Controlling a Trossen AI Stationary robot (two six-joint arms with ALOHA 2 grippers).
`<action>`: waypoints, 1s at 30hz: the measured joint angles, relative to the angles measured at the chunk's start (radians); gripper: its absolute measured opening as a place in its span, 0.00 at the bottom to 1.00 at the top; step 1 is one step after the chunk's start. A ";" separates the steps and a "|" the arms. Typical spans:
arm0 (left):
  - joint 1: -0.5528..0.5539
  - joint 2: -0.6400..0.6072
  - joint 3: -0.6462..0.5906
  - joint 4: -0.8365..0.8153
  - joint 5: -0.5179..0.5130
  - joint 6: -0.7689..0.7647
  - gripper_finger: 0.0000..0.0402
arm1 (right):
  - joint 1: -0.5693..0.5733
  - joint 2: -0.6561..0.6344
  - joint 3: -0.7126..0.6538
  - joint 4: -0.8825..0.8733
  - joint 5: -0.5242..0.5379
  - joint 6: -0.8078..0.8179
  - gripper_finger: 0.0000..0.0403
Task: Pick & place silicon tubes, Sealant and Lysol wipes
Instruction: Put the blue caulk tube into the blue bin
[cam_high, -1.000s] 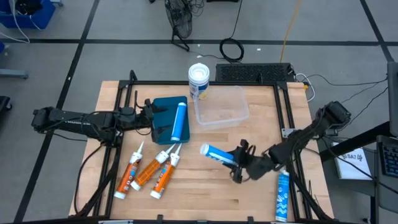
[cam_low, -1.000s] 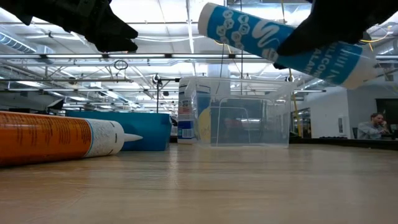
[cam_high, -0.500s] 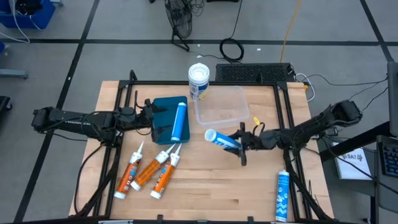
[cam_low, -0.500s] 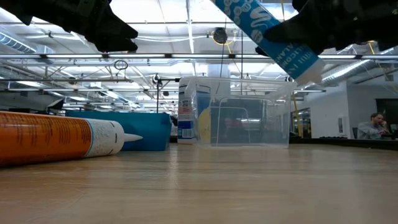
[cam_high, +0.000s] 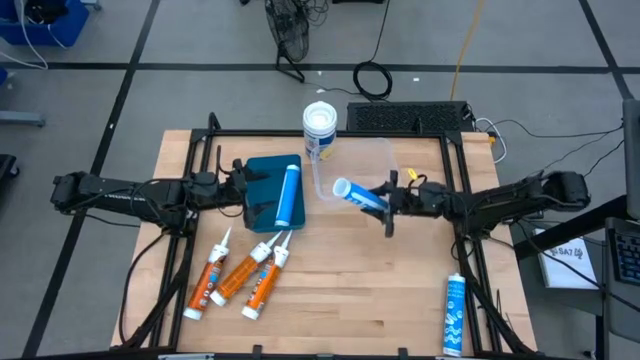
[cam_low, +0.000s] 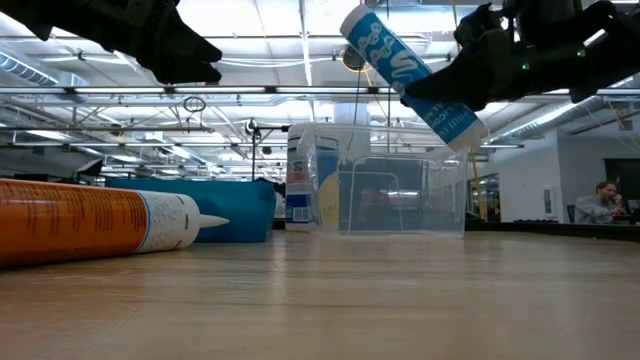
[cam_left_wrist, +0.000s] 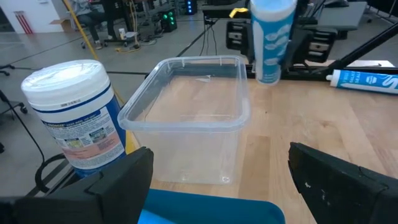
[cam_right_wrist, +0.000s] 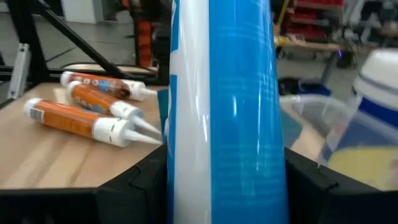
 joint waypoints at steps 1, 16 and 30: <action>0.000 0.000 0.000 0.000 0.000 0.000 0.91 | -0.010 0.000 0.000 0.013 -0.018 -0.017 0.51; 0.000 0.000 0.000 0.045 0.000 -0.023 0.91 | -0.071 0.003 -0.001 0.025 -0.095 -0.172 0.50; 0.000 0.000 0.000 0.101 0.000 -0.027 0.91 | -0.072 0.003 -0.001 0.048 -0.092 -0.148 0.50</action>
